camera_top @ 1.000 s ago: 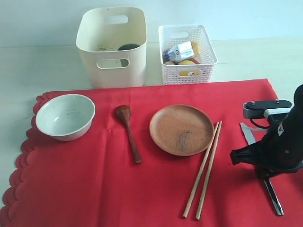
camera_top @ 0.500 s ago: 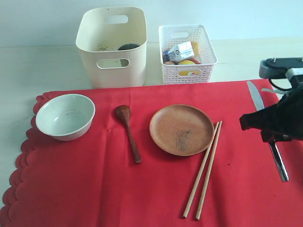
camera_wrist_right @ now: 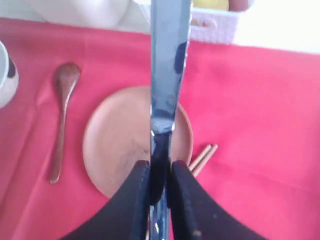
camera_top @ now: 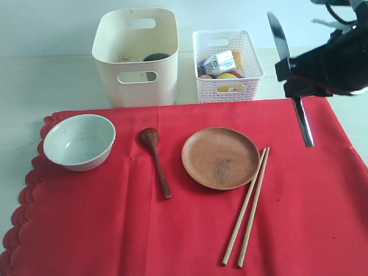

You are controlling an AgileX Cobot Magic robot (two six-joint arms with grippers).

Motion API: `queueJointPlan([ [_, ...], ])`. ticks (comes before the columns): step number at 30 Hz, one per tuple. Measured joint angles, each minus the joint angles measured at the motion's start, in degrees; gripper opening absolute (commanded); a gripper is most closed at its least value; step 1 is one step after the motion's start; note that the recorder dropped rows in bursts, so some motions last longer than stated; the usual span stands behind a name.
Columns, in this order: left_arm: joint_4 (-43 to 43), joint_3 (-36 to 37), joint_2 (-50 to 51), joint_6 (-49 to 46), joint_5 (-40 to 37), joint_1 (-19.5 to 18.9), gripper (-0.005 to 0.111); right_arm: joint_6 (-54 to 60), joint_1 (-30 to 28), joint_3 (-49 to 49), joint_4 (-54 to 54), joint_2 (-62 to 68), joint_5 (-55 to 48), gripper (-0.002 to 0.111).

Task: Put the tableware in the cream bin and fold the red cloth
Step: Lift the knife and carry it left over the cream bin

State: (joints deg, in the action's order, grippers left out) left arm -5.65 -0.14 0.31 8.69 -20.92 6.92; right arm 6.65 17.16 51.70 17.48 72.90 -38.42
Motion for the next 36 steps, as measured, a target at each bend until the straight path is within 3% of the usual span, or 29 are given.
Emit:
queueJointPlan([
  [21, 0.0, 0.0, 0.0, 0.0, 0.0, 0.0, 0.0, 25.92, 0.5, 21.47, 19.81, 12.37, 2.79, 0.0],
  [36, 0.0, 0.0, 0.0, 0.0, 0.0, 0.0, 0.0, 34.99, 9.79, 38.09, 20.69, 29.87, 10.17, 0.0],
])
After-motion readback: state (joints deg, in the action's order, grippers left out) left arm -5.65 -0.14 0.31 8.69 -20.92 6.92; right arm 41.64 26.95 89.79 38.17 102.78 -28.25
